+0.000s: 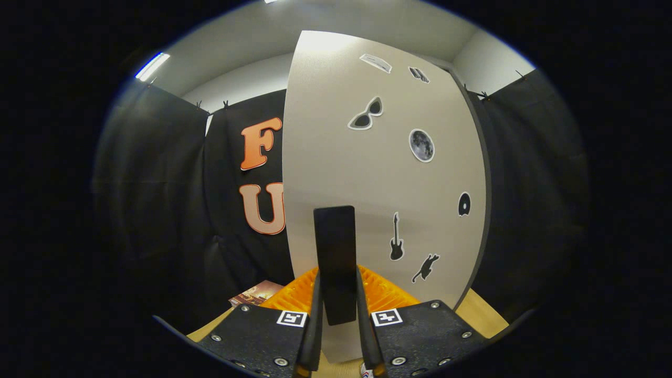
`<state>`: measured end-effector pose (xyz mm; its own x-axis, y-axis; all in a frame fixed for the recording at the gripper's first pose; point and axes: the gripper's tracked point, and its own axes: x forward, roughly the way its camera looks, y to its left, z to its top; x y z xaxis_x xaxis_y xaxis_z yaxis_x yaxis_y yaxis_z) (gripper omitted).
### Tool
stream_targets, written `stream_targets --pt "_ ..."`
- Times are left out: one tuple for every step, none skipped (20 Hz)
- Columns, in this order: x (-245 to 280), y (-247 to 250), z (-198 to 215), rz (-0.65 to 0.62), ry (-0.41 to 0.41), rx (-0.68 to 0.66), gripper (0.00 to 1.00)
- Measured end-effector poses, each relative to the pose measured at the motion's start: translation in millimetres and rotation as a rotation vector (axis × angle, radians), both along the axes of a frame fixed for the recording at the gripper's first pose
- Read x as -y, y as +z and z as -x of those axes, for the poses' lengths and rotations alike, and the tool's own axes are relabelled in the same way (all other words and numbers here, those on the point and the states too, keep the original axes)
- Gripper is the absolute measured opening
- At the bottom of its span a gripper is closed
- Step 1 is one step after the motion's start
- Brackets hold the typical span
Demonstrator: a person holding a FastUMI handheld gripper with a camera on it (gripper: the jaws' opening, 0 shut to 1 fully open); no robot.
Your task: Open the shoe cabinet door, grab the shoes and put them into the shoe cabinet, then close the shoe cabinet door.
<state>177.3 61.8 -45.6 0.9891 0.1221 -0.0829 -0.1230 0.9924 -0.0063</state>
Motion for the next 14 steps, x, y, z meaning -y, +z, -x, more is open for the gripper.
stream_targets --pt "4.2 0.6 5.3 0.005 -0.004 0.002 0.31" --pt "7.7 0.5 9.4 0.002 -0.003 0.001 0.31" --pt "12.1 1.6 16.0 -0.01 -0.003 0.0 0.28" --pt "17.4 0.9 20.5 -0.02 -0.003 -0.006 0.28" --pt "22.1 2.7 25.4 -0.03 -0.004 -0.004 0.28" --pt "26.8 1.8 29.1 -0.032 -0.007 -0.004 0.28" --pt "31.8 2.5 33.8 -0.032 -0.014 -0.003 0.28" --pt "36.9 1.8 37.6 -0.034 -0.021 0.0 0.28" --pt "42.1 2.6 42.3 -0.042 -0.026 0.001 0.28" --pt "48.2 2.7 46.8 -0.048 -0.032 0.002 0.28" --pt "54.7 3.7 51.4 -0.049 -0.039 0.004 0.28" --pt "60.4 4.5 55.8 -0.047 -0.048 0.007 0.28" --pt "65.7 4.9 60.2 -0.044 -0.055 0.007 0.28" --pt "70.6 5.1 63.7 -0.043 -0.062 0.006 0.28"
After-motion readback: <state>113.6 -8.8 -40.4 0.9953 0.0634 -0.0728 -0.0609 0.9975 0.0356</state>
